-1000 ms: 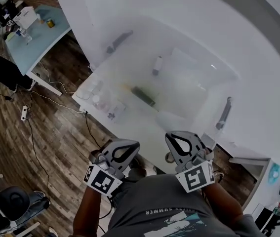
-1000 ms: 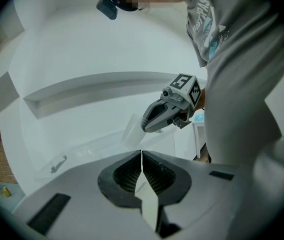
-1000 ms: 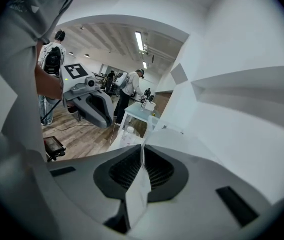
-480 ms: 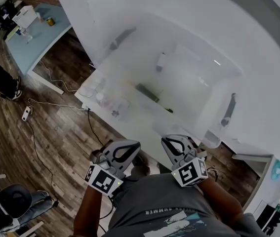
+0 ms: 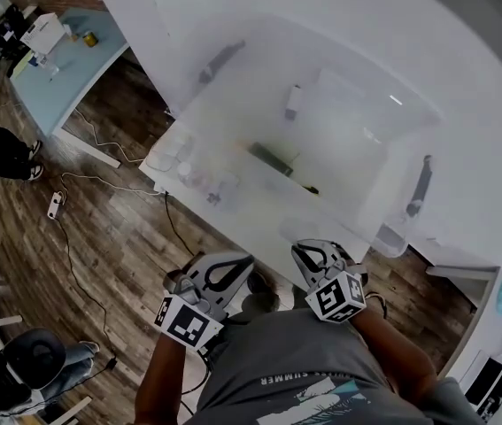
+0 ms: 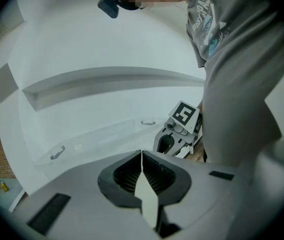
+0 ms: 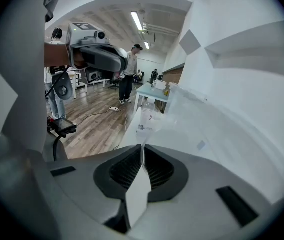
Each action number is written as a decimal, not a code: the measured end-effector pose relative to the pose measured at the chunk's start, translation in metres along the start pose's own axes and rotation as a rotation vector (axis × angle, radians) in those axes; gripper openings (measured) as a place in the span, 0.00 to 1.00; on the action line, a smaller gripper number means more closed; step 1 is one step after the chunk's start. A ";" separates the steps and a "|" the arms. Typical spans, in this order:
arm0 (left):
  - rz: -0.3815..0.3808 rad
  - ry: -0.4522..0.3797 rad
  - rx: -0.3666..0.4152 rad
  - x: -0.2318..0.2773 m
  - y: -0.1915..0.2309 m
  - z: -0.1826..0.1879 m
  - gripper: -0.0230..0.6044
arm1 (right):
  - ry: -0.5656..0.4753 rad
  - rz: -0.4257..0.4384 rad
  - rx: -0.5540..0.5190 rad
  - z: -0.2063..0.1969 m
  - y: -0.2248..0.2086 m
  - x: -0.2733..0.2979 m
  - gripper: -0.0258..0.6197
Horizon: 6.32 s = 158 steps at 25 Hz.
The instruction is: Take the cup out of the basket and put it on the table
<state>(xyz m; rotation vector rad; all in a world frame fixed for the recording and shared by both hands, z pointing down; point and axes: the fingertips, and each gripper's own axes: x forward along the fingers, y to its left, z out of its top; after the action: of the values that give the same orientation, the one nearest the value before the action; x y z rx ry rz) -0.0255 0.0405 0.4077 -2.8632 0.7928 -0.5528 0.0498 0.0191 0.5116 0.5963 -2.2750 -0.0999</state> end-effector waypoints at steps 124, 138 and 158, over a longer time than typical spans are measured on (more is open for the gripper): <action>-0.330 0.212 -0.021 0.072 -0.071 -0.089 0.06 | 0.275 0.248 0.039 -0.083 0.035 0.098 0.10; -0.271 0.182 -0.012 0.055 -0.065 -0.081 0.06 | 0.135 0.150 -0.006 -0.045 0.024 0.071 0.13; 0.066 -0.100 -0.010 -0.031 -0.018 0.021 0.06 | -0.322 0.022 -0.074 0.107 0.013 -0.086 0.06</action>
<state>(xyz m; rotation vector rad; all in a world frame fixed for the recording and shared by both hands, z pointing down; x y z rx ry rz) -0.0336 0.0727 0.3822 -2.8356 0.8720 -0.3959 0.0205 0.0578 0.3819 0.5482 -2.5750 -0.2862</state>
